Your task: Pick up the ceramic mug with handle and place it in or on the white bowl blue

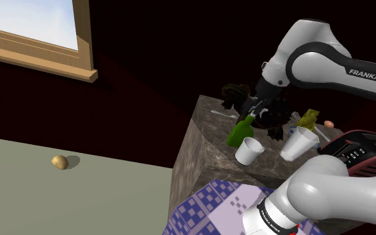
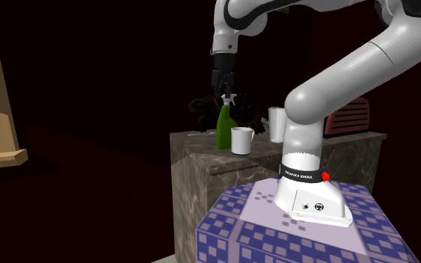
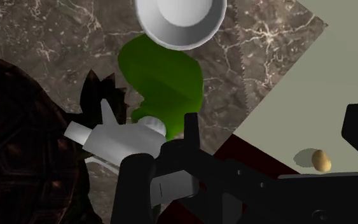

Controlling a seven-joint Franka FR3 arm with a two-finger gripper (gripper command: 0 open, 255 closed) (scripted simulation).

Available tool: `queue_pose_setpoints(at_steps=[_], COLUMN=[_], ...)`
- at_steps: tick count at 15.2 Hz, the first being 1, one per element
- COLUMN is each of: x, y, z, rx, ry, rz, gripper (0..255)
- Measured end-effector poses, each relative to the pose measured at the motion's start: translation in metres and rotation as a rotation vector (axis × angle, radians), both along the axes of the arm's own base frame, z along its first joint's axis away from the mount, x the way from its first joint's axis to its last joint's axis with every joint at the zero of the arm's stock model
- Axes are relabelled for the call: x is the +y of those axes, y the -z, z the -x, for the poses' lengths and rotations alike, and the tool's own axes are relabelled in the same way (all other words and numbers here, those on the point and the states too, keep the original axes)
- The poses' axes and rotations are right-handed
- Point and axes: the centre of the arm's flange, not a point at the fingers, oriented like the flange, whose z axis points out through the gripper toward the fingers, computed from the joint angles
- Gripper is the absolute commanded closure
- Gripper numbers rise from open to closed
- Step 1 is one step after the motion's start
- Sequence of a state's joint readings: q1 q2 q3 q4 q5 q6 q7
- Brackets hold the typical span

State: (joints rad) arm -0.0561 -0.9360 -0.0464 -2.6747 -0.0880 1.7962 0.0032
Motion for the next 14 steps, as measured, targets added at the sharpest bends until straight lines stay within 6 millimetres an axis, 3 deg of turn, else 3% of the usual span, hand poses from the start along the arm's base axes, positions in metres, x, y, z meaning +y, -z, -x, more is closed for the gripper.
queue_pose_setpoints(at_steps=[9, 14], x=[-0.013, -0.013], y=[0.102, 0.130], z=[0.034, 0.038], rx=[0.093, 0.098], ry=[0.101, 0.108], rz=[0.014, 0.015], gripper=[0, 0])
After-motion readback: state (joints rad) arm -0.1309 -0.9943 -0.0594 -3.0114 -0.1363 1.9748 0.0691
